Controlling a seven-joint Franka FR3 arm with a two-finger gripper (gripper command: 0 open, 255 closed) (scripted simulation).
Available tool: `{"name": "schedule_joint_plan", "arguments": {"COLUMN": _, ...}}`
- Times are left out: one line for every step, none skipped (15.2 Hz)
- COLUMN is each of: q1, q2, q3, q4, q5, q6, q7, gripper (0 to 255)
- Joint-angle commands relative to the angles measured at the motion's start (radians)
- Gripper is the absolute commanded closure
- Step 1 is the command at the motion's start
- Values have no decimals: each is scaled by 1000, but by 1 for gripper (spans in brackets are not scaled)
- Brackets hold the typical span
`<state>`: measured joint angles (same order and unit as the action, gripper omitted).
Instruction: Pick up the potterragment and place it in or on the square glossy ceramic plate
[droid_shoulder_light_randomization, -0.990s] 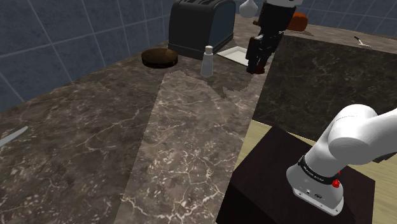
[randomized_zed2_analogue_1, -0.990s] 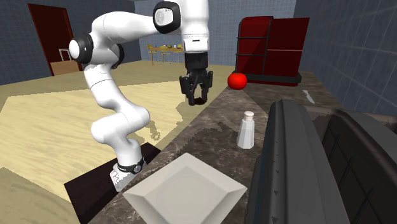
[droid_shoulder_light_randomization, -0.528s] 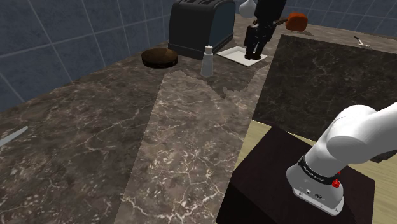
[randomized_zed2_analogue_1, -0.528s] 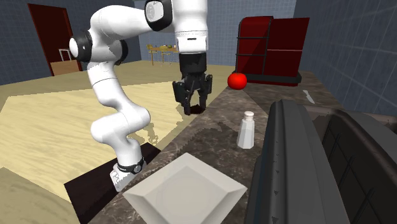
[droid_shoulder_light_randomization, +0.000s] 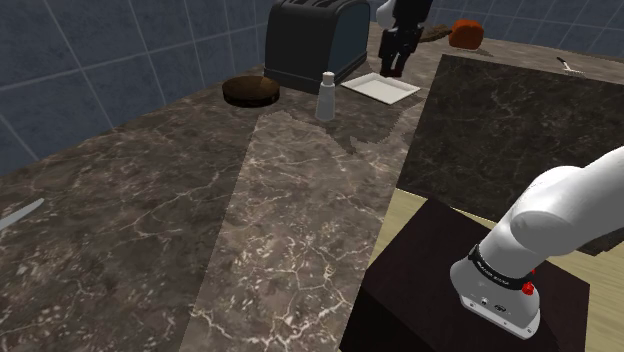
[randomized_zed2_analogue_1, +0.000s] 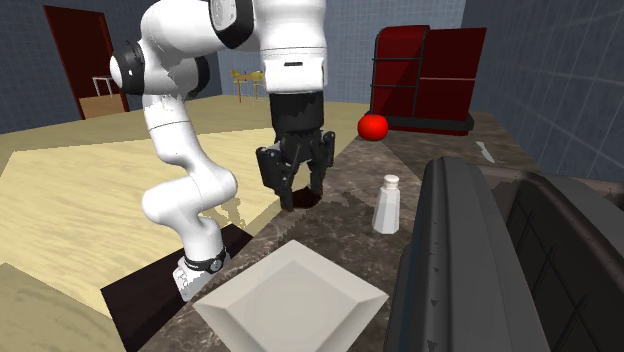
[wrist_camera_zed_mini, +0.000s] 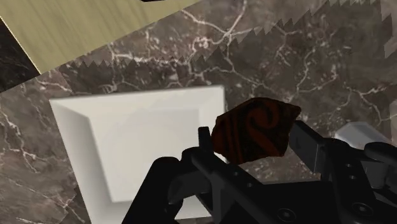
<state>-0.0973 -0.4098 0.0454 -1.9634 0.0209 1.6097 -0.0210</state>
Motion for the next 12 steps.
{"name": "schedule_joint_plan", "arguments": {"q1": -13, "q2": 48, "q3": -27, "q4": 47, "q5": -10, "q6": 2, "q7": -38, "gripper": 255}}
{"name": "schedule_joint_plan", "arguments": {"q1": -19, "q2": 75, "q3": -39, "q4": 72, "q5": -14, "q6": 3, "q7": -56, "gripper": 255}}
{"name": "schedule_joint_plan", "arguments": {"q1": -26, "q2": 103, "q3": -51, "q4": 99, "q5": -16, "q6": 3, "q7": -74, "gripper": 255}}
{"name": "schedule_joint_plan", "arguments": {"q1": -32, "q2": 131, "q3": -63, "q4": 128, "q5": -18, "q6": 3, "q7": -92, "gripper": 255}}
{"name": "schedule_joint_plan", "arguments": {"q1": -38, "q2": 160, "q3": -75, "q4": 157, "q5": -20, "q6": 2, "q7": -110, "gripper": 255}}
{"name": "schedule_joint_plan", "arguments": {"q1": -44, "q2": 190, "q3": -86, "q4": 189, "q5": -21, "q6": 1, "q7": -127, "gripper": 255}}
{"name": "schedule_joint_plan", "arguments": {"q1": -51, "q2": 221, "q3": -97, "q4": 222, "q5": -20, "q6": -2, "q7": -145, "gripper": 255}}
{"name": "schedule_joint_plan", "arguments": {"q1": -60, "q2": 267, "q3": -113, "q4": 273, "q5": -19, "q6": -7, "q7": -170, "gripper": 255}}
{"name": "schedule_joint_plan", "arguments": {"q1": -61, "q2": 263, "q3": -113, "q4": 255, "q5": -19, "q6": 7, "q7": -170, "gripper": 255}}
{"name": "schedule_joint_plan", "arguments": {"q1": -61, "q2": 259, "q3": -113, "q4": 237, "q5": -19, "q6": 21, "q7": -170, "gripper": 255}}
{"name": "schedule_joint_plan", "arguments": {"q1": -61, "q2": 256, "q3": -113, "q4": 220, "q5": -20, "q6": 35, "q7": -170, "gripper": 255}}
{"name": "schedule_joint_plan", "arguments": {"q1": -61, "q2": 253, "q3": -113, "q4": 203, "q5": -20, "q6": 49, "q7": -170, "gripper": 255}}
